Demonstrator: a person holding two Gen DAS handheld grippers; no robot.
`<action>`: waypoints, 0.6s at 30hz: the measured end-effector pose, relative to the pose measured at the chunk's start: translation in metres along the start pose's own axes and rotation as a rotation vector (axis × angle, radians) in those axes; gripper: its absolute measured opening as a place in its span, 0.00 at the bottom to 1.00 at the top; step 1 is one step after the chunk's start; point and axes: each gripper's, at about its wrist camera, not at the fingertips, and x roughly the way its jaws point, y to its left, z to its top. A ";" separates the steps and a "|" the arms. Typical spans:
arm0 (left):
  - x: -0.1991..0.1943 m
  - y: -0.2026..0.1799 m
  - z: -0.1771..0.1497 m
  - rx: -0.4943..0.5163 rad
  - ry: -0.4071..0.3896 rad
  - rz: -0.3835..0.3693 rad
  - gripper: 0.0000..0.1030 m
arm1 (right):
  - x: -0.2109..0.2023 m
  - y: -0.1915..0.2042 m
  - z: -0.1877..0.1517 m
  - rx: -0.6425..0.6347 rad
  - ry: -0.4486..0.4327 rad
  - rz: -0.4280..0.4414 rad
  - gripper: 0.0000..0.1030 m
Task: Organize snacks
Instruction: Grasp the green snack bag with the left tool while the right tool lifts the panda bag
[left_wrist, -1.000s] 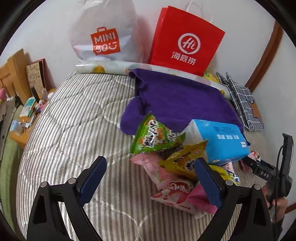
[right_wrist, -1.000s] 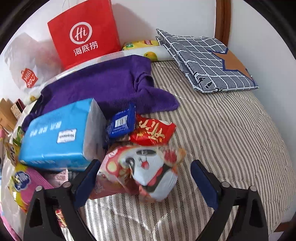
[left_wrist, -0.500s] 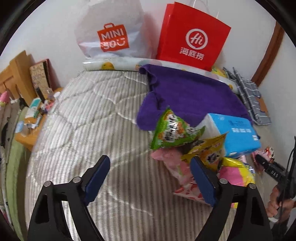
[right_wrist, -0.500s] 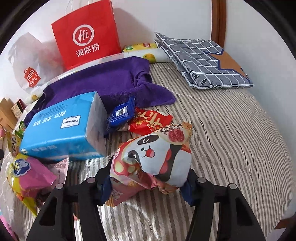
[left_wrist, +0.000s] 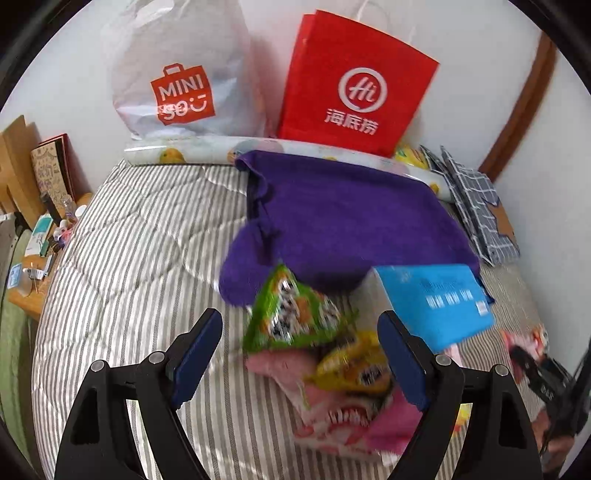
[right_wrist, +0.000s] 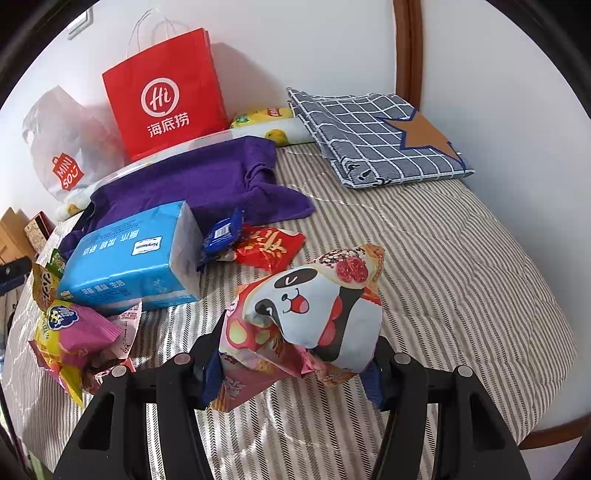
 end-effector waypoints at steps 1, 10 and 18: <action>0.004 0.000 0.004 0.003 0.004 0.014 0.83 | 0.001 -0.001 0.000 0.002 0.002 0.000 0.56; 0.058 0.012 0.013 0.030 0.138 -0.009 0.77 | 0.009 -0.004 0.002 0.001 0.027 0.013 0.56; 0.054 0.016 -0.001 0.001 0.135 -0.145 0.49 | 0.005 0.006 0.001 -0.021 0.028 0.018 0.56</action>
